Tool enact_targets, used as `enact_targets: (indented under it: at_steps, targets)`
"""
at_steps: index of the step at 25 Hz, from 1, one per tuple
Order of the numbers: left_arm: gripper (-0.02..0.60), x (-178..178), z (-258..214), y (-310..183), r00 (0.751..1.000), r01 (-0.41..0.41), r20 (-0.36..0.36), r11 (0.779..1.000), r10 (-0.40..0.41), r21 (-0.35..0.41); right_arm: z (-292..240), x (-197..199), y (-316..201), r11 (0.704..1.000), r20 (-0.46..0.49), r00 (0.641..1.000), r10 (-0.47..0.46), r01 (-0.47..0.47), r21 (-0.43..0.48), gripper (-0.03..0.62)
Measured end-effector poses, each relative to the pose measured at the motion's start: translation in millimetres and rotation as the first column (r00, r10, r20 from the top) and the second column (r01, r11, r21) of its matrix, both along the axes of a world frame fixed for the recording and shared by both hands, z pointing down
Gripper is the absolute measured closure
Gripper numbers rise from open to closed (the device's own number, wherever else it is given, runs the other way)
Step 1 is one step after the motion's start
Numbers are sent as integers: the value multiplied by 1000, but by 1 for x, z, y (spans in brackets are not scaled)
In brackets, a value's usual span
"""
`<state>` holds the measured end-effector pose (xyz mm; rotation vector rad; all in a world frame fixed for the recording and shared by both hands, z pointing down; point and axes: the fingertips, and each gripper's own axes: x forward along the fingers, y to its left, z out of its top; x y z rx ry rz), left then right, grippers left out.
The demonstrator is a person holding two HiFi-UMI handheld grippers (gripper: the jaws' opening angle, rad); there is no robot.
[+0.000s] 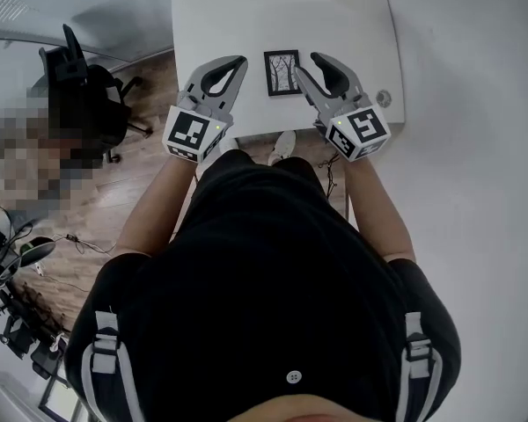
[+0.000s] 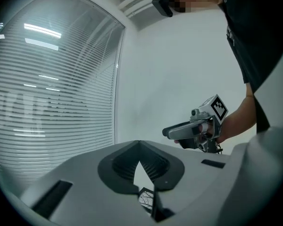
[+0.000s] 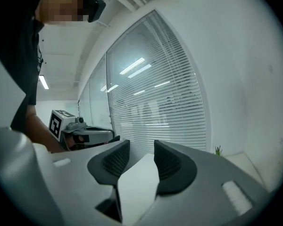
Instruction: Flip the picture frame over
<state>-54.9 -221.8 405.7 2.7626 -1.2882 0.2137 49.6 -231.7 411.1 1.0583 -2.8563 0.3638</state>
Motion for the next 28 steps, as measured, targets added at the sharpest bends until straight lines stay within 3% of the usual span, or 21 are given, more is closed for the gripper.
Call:
enact_targets:
  at_steps: [8,15,28]
  targets:
    - [574,17,-37,17,995,-88,-30,995,90,48,-48,-8,24,991,-14,999,-32,34,126,522]
    - [574,30,-57,30,990,-120,-72,991,124,59,-71,-11,39,984,-8,999,-43,44,171,579]
    - [574,34,-76,41,983,-126,-123,988,136,84,-84,-16,46,979,-2,997,-72,71,191,585]
